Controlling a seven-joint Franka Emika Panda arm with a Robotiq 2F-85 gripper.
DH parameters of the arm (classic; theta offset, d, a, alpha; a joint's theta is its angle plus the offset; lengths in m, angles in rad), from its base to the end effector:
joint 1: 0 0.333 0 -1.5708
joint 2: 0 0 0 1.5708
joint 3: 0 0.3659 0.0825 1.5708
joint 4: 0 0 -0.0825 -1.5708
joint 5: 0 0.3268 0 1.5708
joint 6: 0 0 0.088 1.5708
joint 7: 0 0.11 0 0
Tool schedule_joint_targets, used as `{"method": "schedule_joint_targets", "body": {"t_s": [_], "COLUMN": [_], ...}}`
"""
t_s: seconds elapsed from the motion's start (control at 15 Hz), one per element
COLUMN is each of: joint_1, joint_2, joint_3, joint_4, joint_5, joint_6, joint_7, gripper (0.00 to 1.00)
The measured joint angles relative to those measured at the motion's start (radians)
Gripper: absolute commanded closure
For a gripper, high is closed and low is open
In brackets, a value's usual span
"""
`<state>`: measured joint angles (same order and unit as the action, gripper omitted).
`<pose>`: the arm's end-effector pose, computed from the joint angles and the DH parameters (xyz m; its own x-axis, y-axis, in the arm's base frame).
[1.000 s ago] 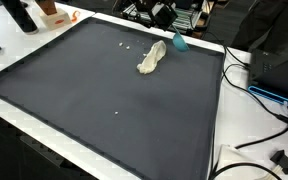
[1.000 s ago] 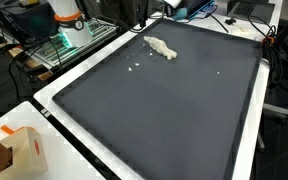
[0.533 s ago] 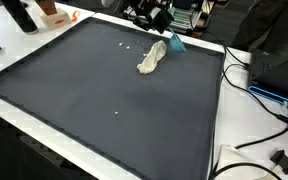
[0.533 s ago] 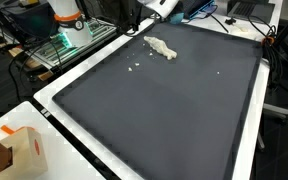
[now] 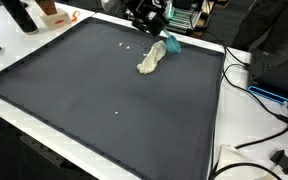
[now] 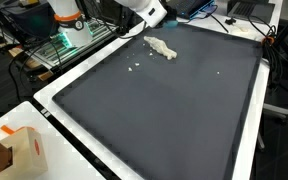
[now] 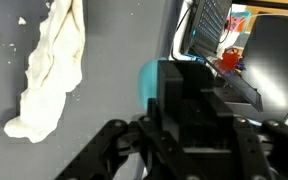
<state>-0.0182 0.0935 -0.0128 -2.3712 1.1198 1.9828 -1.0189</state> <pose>0.4428 0.0454 0.3714 0.9749 0.1523 0.1627 0.2201 -0.5435 -0.8101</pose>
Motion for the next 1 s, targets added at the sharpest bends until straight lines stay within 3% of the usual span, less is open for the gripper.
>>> {"method": "schedule_joint_targets", "body": {"t_s": [0.53,1.0], "joint_1": [-0.008,0.002], "joint_2": [-0.042,-0.117], "joint_3": [-0.013,-0.001], "joint_4": [-0.059,-0.1], "joint_5": [0.0,-0.011], "joint_6": [0.006,0.079], "joint_7": [0.097,0.187], "gripper": [0.75,0.75]}}
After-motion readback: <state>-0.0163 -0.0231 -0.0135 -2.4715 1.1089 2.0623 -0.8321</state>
